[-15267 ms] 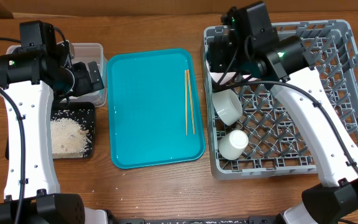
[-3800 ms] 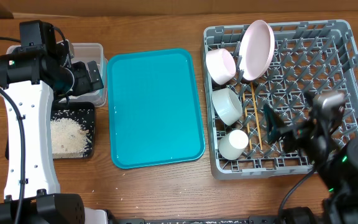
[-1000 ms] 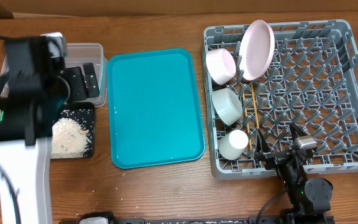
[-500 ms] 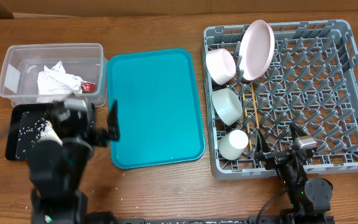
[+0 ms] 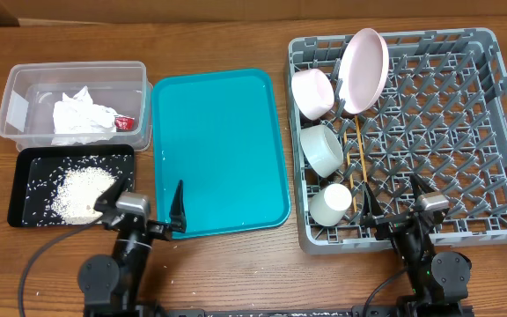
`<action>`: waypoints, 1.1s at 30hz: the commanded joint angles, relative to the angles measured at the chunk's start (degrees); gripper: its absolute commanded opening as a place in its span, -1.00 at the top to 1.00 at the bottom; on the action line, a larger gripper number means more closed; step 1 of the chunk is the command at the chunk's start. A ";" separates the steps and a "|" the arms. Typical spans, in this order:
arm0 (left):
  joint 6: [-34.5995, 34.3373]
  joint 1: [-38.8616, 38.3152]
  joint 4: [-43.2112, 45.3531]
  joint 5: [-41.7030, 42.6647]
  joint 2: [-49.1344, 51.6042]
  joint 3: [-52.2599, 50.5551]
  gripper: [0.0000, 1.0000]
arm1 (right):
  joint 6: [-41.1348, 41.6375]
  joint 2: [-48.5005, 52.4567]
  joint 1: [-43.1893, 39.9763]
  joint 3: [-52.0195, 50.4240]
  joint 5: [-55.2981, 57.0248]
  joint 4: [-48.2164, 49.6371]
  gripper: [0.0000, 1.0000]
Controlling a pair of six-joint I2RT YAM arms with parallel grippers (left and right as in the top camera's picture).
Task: Sort waste into correct bins and load items into the dishwasher
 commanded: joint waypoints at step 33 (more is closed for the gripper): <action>8.41 -1.25 0.83 -2.36 -7.58 -10.58 -1.00 | 0.24 -0.57 -0.39 -0.61 0.39 0.26 -1.00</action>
